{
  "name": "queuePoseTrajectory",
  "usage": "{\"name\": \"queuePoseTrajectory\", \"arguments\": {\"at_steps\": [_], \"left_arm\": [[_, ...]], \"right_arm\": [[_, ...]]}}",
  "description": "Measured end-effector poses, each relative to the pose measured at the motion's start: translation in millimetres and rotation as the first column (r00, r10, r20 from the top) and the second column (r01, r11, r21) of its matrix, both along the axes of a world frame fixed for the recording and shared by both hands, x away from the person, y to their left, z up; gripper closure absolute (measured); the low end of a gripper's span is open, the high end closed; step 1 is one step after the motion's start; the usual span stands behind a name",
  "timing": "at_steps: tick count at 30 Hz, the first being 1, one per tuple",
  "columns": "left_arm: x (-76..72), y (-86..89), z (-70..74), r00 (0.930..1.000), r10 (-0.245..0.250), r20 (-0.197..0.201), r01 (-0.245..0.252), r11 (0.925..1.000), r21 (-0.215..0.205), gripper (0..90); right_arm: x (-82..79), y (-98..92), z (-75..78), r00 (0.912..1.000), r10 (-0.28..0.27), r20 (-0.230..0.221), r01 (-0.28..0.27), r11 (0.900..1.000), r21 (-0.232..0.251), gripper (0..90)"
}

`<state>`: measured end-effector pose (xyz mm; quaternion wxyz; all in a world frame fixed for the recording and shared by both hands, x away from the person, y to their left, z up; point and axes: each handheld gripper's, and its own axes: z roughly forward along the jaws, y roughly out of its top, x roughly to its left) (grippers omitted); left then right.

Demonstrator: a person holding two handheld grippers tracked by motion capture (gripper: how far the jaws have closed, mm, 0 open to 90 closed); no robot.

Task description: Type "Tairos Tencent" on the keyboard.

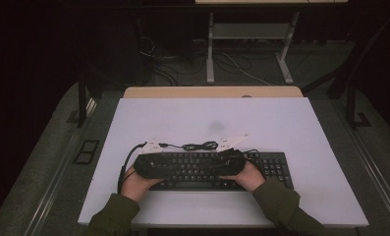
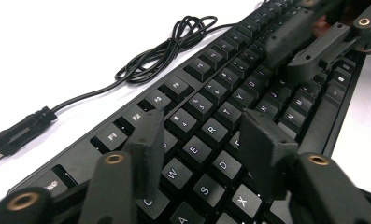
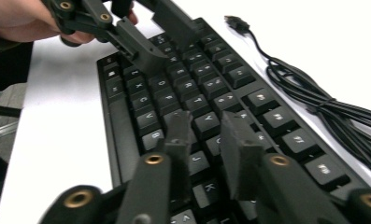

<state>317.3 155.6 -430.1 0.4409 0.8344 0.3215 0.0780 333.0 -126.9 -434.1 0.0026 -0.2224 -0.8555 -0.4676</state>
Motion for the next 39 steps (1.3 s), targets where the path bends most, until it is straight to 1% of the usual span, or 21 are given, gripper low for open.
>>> {"name": "queuePoseTrajectory", "arguments": {"at_steps": [6,9,15,17,27,29,33,34,39], "left_arm": [[-0.2,0.1,-1.2,1.0,0.003,0.002,-0.003,1.0,-0.004,40.1],[-0.1,0.6,-1.6,1.0,0.006,0.002,-0.006,1.0,-0.007,38.5],[-0.1,0.8,-2.2,0.9999,0.009,0.004,-0.009,0.9998,-0.016,36.9],[0.0,0.9,-2.2,1.0,0.008,0.005,-0.008,0.9999,-0.013,36.8],[0.1,1.5,-2.3,0.9999,0.012,0.005,-0.012,0.9998,-0.015,36.1],[0.1,1.6,-2.5,0.9999,0.012,0.006,-0.012,0.9998,-0.015,35.6],[0.2,1.7,-2.8,0.9999,0.014,0.006,-0.014,0.9998,-0.016,34.1],[0.2,1.7,-2.9,0.9999,0.014,0.006,-0.014,0.9998,-0.017,33.9],[0.2,1.7,-2.8,0.9999,0.015,0.007,-0.015,0.9998,-0.016,33.4]], "right_arm": [[-4.1,4.2,0.6,0.9989,0.045,-0.009,-0.045,0.999,-0.009,87.4],[-5.8,6.5,0.1,0.9981,0.061,-0.011,-0.061,0.998,-0.018,89.2],[-8.5,10.9,-2.2,0.9966,0.081,-0.014,-0.082,0.996,-0.038,89.3],[-9.3,12.5,-3.1,0.996,0.088,-0.016,-0.089,0.995,-0.044,89.3],[-11.4,16.2,-6.3,0.9953,0.095,-0.02,-0.096,0.993,-0.07,89.3],[-11.3,16.5,-7.1,0.9949,0.099,-0.02,-0.1,0.993,-0.069,89.3],[-12.1,17.8,-8.4,0.995,0.098,-0.021,-0.099,0.991,-0.09,89.3],[-11.9,17.6,-8.8,0.9947,0.098,-0.028,-0.101,0.991,-0.084,89.3],[-11.8,17.6,-9.0,0.9949,0.097,-0.03,-0.099,0.992,-0.083,89.3]]}}
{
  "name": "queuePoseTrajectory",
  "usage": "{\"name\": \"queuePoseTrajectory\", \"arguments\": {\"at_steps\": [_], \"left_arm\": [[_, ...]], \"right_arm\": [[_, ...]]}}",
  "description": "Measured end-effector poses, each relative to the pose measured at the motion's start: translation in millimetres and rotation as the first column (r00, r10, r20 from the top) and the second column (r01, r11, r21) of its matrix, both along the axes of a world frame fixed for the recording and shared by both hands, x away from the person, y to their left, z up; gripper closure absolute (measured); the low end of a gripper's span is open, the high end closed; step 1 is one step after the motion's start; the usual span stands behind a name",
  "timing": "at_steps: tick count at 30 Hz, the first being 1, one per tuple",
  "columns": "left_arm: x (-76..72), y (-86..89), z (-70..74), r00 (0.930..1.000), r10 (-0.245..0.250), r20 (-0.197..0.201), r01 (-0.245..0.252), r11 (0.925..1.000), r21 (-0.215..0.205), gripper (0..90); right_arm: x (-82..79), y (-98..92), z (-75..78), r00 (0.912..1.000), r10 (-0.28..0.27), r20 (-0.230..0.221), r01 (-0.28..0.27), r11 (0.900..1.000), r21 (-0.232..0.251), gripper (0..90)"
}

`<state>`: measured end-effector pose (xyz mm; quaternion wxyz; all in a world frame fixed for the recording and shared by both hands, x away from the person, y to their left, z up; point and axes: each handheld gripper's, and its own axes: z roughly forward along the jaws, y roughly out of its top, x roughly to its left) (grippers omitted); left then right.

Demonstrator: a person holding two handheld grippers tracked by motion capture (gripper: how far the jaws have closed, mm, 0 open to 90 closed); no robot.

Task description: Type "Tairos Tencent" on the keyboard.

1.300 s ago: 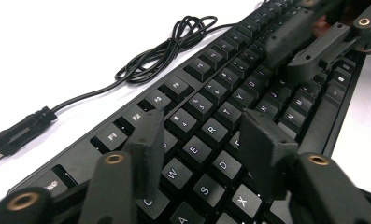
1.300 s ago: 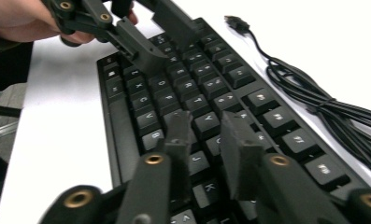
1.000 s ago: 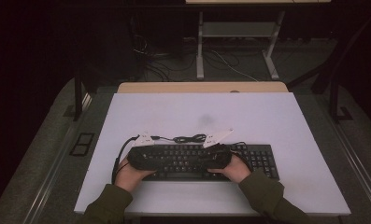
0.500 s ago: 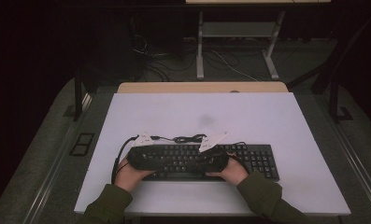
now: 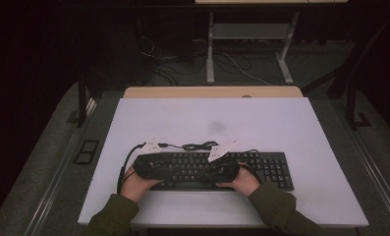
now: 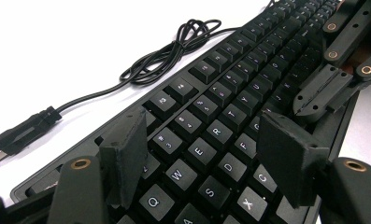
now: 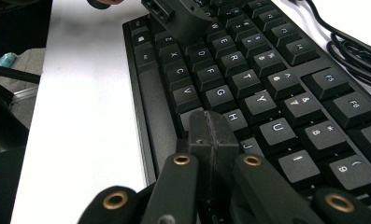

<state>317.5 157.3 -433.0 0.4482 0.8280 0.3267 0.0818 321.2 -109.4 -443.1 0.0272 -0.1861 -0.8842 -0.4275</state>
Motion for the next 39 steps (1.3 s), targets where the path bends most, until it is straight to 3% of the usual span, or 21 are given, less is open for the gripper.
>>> {"name": "queuePoseTrajectory", "arguments": {"at_steps": [24,31,39], "left_arm": [[0.3,0.2,0.1,1.0,0.004,0.003,-0.004,1.0,0.001,33.5],[0.6,-0.9,1.5,0.9999,0.007,0.011,-0.007,1.0,0.004,35.5],[0.7,-5.9,3.2,0.9999,-0.01,0.004,0.01,0.9999,0.0,47.6]], "right_arm": [[1.1,-3.1,6.3,0.9998,-0.015,0.014,0.015,1.0,0.027,86.0],[5.3,-9.7,10.8,0.9982,-0.057,0.021,0.055,0.997,0.058,70.5],[13.7,-19.8,11.9,0.9919,-0.125,0.023,0.123,0.989,0.086,51.7]]}}
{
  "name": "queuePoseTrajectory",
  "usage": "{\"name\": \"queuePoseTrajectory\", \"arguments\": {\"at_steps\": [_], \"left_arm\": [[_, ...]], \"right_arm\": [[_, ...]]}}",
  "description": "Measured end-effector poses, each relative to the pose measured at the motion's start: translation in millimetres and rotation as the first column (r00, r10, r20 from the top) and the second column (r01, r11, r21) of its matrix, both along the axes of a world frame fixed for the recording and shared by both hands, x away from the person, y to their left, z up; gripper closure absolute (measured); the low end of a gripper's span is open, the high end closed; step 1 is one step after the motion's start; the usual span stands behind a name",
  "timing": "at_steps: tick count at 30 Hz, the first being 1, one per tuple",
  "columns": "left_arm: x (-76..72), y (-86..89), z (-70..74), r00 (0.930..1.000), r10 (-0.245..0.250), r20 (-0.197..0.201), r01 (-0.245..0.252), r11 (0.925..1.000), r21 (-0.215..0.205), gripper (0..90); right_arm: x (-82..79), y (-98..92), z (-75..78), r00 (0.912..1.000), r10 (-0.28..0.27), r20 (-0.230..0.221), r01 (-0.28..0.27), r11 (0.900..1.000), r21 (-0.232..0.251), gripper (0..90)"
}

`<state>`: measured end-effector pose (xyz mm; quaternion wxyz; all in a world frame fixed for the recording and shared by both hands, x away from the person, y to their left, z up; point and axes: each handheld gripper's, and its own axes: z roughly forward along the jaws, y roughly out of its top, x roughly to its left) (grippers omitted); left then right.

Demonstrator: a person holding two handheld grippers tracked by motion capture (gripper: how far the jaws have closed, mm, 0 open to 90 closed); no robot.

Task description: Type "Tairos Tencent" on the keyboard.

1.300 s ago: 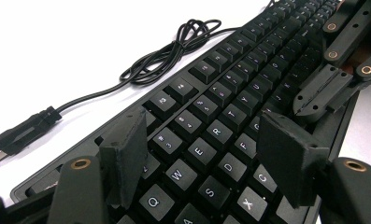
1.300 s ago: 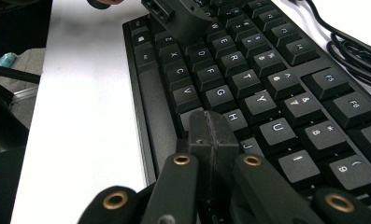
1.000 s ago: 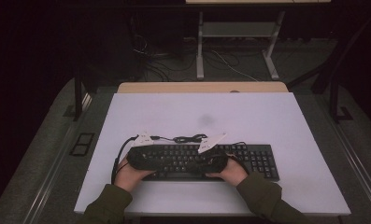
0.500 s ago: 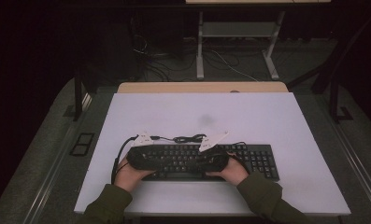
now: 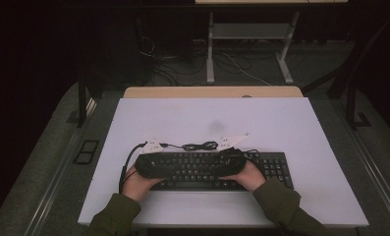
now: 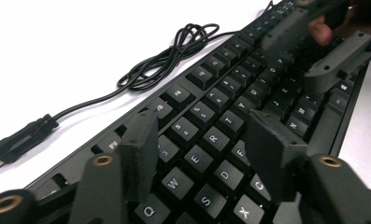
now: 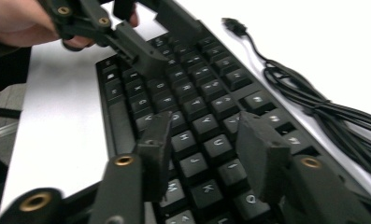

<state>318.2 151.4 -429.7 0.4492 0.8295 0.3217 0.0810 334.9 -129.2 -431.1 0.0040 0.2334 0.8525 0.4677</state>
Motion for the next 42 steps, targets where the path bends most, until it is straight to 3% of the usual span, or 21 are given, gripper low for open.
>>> {"name": "queuePoseTrajectory", "arguments": {"at_steps": [7,17,32,41,42], "left_arm": [[0.2,-8.9,1.3,0.9997,-0.023,0.003,0.023,0.9997,0.011,64.1],[2.2,-21.8,1.9,0.9977,-0.068,-0.003,0.068,0.9972,0.03,88.3],[7.6,-34.1,-3.3,0.9954,-0.093,-0.022,0.094,0.9927,0.075,89.3],[8.9,-37.5,-7.6,0.9951,-0.093,-0.034,0.095,0.9926,0.076,89.3],[8.4,-38.2,-8.5,0.9953,-0.088,-0.04,0.09,0.994,0.061,89.3]], "right_arm": [[5.3,-5.0,-2.1,0.9987,-0.048,0.015,0.048,0.999,-0.005,36.5],[10.5,-12.1,-1.8,0.9956,-0.092,0.019,0.091,0.996,0.012,31.9],[12.2,-14.7,-1.3,0.9942,-0.105,0.021,0.105,0.994,0.017,31.2],[12.3,-14.7,-1.4,0.9941,-0.107,0.021,0.106,0.994,0.018,31.2],[12.2,-14.7,-1.4,0.994,-0.107,0.021,0.107,0.994,0.018,31.2]]}}
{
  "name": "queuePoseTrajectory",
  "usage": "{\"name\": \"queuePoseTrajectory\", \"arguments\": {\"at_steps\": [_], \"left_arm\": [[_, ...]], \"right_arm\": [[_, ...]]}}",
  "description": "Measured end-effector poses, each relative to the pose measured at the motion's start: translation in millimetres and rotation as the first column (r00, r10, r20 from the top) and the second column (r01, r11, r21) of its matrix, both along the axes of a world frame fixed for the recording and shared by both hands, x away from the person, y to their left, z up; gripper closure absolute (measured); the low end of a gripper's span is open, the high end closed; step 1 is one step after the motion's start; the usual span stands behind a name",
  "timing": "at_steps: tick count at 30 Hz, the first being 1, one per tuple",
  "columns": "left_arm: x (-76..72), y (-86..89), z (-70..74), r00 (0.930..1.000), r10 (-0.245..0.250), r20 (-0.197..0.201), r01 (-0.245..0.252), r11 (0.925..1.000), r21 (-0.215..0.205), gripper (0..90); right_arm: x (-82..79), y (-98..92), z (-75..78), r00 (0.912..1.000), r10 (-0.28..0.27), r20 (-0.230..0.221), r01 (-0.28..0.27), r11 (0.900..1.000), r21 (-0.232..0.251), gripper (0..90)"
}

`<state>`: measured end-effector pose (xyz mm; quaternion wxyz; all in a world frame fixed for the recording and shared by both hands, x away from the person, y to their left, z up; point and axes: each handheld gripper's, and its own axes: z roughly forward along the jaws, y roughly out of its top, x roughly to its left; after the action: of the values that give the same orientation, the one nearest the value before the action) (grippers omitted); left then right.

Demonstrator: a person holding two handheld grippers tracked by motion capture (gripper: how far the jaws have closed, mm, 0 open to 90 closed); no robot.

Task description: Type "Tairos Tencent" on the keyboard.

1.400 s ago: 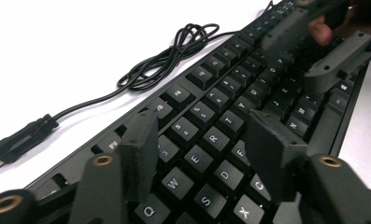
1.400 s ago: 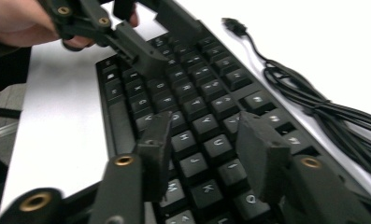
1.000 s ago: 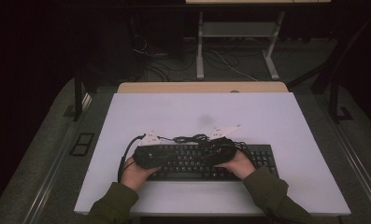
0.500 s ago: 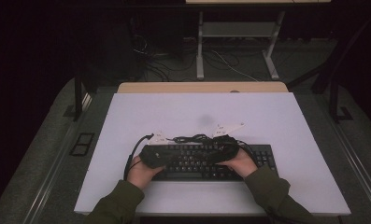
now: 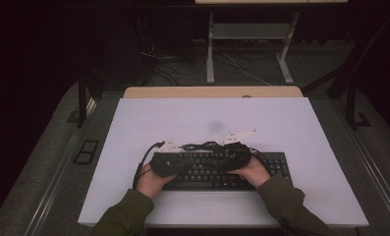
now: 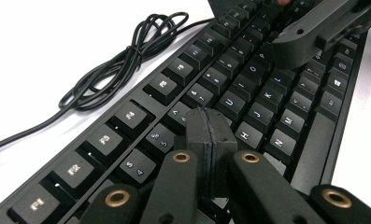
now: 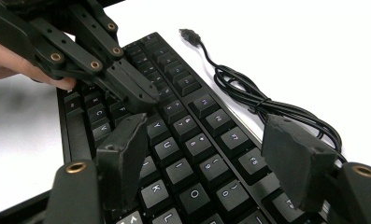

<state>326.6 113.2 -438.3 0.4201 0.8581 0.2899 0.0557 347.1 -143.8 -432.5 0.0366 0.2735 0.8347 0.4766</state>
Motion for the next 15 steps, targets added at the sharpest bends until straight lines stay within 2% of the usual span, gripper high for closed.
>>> {"name": "queuePoseTrajectory", "arguments": {"at_steps": [3,15], "left_arm": [[-0.1,-0.4,1.0,0.9999,-0.009,0.007,0.009,0.9998,0.019,89.3],[0.2,1.2,2.3,0.9999,-0.011,0.013,0.01,0.9998,0.014,89.3]], "right_arm": [[-0.2,0.2,0.0,1.0,0.001,0.0,-0.001,1.0,-0.001,31.2],[-0.2,0.0,0.3,1.0,0.0,0.0,0.0,1.0,0.0,31.2]]}}
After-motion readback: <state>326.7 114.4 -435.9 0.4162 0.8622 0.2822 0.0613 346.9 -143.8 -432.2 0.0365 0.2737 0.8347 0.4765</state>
